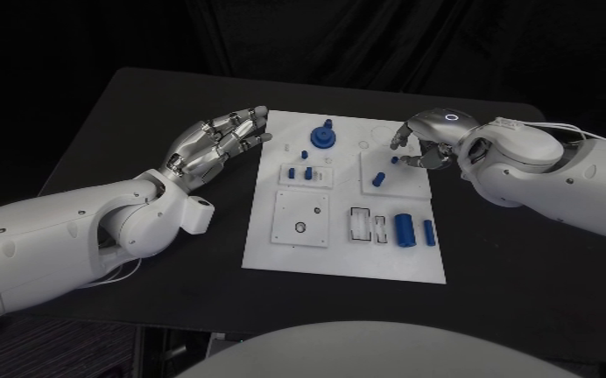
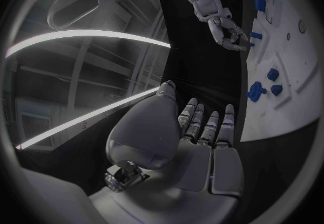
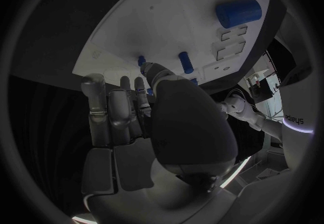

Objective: Assemble the parts on the task board

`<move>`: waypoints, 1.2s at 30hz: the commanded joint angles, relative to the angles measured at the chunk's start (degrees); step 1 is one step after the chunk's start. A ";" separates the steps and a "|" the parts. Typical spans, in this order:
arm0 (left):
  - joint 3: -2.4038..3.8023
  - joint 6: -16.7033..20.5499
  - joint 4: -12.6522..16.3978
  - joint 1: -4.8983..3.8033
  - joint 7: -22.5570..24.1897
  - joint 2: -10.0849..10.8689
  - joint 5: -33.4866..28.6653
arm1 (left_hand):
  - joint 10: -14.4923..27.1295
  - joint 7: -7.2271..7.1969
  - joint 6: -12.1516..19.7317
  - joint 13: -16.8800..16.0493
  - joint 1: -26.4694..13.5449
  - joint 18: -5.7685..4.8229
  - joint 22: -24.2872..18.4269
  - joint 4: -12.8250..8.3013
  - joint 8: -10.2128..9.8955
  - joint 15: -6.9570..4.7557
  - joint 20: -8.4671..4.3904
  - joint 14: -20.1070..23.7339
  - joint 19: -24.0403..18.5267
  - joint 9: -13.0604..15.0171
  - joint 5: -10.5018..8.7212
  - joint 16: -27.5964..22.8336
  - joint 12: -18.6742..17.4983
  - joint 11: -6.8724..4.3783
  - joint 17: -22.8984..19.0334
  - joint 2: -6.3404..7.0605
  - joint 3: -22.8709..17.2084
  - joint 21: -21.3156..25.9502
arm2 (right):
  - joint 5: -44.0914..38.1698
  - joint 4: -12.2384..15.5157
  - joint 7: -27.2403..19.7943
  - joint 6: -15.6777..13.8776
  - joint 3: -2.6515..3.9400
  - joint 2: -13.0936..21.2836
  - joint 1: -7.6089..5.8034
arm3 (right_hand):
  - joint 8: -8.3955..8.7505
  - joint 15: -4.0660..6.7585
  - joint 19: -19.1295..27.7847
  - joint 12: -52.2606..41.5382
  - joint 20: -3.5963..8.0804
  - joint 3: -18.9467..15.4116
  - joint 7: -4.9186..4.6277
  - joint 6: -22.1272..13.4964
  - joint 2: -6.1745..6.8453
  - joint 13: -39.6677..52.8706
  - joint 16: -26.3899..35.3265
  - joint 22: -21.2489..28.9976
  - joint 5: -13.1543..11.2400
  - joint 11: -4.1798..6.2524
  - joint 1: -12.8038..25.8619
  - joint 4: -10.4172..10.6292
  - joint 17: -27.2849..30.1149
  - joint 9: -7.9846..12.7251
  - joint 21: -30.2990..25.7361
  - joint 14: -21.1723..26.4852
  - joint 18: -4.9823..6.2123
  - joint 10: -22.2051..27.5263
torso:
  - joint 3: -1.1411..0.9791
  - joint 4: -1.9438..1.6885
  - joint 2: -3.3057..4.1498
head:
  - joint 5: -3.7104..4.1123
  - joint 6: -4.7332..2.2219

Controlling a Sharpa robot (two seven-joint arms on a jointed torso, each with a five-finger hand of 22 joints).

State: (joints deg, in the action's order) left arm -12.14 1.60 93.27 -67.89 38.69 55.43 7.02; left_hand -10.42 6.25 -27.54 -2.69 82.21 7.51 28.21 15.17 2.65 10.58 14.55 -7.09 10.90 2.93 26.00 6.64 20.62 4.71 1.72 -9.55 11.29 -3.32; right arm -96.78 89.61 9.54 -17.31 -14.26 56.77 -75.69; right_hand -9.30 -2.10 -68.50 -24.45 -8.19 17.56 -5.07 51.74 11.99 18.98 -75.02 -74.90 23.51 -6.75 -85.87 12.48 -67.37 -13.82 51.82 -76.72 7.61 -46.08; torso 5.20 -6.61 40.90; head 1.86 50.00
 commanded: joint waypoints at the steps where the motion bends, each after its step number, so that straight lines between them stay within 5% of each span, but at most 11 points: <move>1: 0.06 -1.23 0.22 0.08 11.52 -0.17 -0.30 | -0.12 0.25 0.12 -0.08 0.67 0.46 -0.49 -0.42 0.17 0.39 0.33 0.00 -0.22 -0.09 0.38 0.24 0.23 0.37 0.01 0.01 -0.04 -0.24 | -1.73 -0.39 1.69 0.33 0.03 -0.09 0.32 | 0.24 0.09 -0.23 -0.33 0.08 -0.28 -0.13 0.55 -0.37 -0.15 0.37 -4.44 0.04 0.09 0.11 0.10 0.12 0.09 -0.20 0.12 0.19 -0.78 | -0.16 0.14 0.28 | 0.41 0.00; 6: 0.06 -1.20 0.22 0.11 11.48 -0.16 -0.29 | -0.90 0.31 -0.07 -0.16 1.25 0.40 0.85 -0.73 0.19 0.69 0.47 -3.17 0.85 -0.08 0.85 2.69 0.87 0.65 0.48 -0.16 0.15 -0.62 | -1.76 -0.93 1.35 -0.62 0.03 -0.51 0.69 | 0.38 -0.06 -0.49 -0.57 0.01 -0.47 -0.26 0.80 -0.43 -0.31 0.39 -4.48 -0.45 0.20 0.35 0.28 0.37 0.15 -0.19 0.03 0.12 -1.84 | -0.17 0.33 0.27 | 0.46 0.00; 7: 0.06 -1.21 0.21 0.11 11.46 -0.16 -0.29 | -0.93 0.35 -0.09 -0.16 1.27 0.40 0.76 -0.74 0.20 0.69 0.47 -3.05 0.84 -0.07 0.89 2.57 0.90 0.67 0.44 -0.18 0.15 -0.62 | -1.76 -1.00 1.34 -0.65 0.03 -0.58 0.73 | 0.38 -0.06 -0.47 -0.56 0.00 -0.53 -0.31 0.88 -0.41 -0.36 0.44 -4.45 -0.57 0.20 0.41 0.32 0.49 0.15 -0.31 0.06 0.14 -1.94 | -0.01 0.15 0.21 | 0.64 0.00; 13: 0.06 -1.34 0.00 0.16 11.10 -0.19 -0.30 | -1.23 0.80 -0.25 -0.18 1.61 0.47 0.20 -0.90 0.22 0.45 0.38 -1.69 0.80 -0.06 1.21 1.55 1.06 1.28 0.15 -0.42 0.18 -0.57 | -1.77 -1.28 1.27 -0.79 0.03 -0.76 0.87 | 0.37 -0.07 -0.64 -0.51 -0.02 -0.69 -0.30 1.21 -0.45 -0.53 0.47 -4.48 -1.08 0.23 0.63 0.51 0.67 0.15 -0.29 0.03 0.12 -2.25 | 0.05 0.21 0.25 | 0.73 0.00; 18: 0.06 -1.62 -0.07 0.18 10.56 -0.18 -0.30 | -2.16 1.17 -0.67 -0.27 2.58 0.73 1.01 -1.67 0.28 0.46 0.66 -1.81 1.57 -0.02 1.54 1.75 1.80 2.59 0.24 -0.70 -0.19 -0.83 | -1.26 -1.60 0.75 -1.26 0.03 -0.93 0.92 | 0.20 -0.06 -0.74 -0.58 -0.02 -0.68 -0.42 1.88 -0.77 -0.69 0.58 -4.45 -1.26 0.32 0.64 0.66 0.98 0.07 -0.48 0.05 0.14 -2.89 | 0.04 -0.17 0.35 | 1.42 0.00; 24: 0.06 -1.91 -0.25 0.21 10.13 -0.14 -0.30 | -2.38 1.12 -0.52 -0.27 2.94 0.78 1.84 -2.00 0.24 0.97 1.17 -2.38 2.42 -0.04 1.64 2.26 1.84 2.91 0.34 -0.82 -0.36 -1.17 | -0.84 -1.68 -0.02 -2.44 0.03 -1.17 1.05 | 0.26 -0.03 -0.82 -0.71 0.00 -0.60 -0.67 2.05 -0.89 -0.82 0.70 -4.44 -1.10 0.41 0.49 0.67 1.29 0.09 -0.63 0.11 0.16 -3.68 | -0.14 -0.06 0.54 | 1.49 0.00; 36: 0.06 -1.97 -0.54 0.26 9.63 -0.01 -0.30 | -2.77 0.97 -0.49 -0.32 3.35 0.75 2.15 -2.41 0.24 1.46 1.64 -2.95 3.02 -0.03 1.94 2.79 2.12 3.47 0.43 -0.91 -0.59 -1.43 | -0.45 -2.00 -0.76 -2.60 0.03 -1.82 1.19 | 0.24 0.29 -1.20 -0.32 0.28 0.15 -1.31 3.06 -1.21 -1.67 0.80 -4.53 0.49 0.78 -0.30 0.56 1.87 0.02 -0.88 0.08 0.15 -5.91 | 0.09 0.07 0.39 | 1.42 0.00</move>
State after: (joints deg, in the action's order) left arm -12.13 0.60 92.72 -67.75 38.78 55.40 6.77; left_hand -13.17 7.08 -28.37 -2.96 84.88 7.52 30.29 13.10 2.65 11.91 16.07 -9.87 13.47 2.94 27.68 9.08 22.35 7.87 2.08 -10.43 10.64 -4.44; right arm -97.43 87.68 8.91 -18.78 -14.26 54.97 -74.65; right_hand -9.31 -2.10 -69.33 -25.12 -7.78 17.36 -6.38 54.26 11.17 17.41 -74.55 -74.95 23.76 -5.98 -86.07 13.02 -65.53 -13.77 51.13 -76.72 7.61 -51.67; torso 5.25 -6.56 41.33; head 3.21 50.00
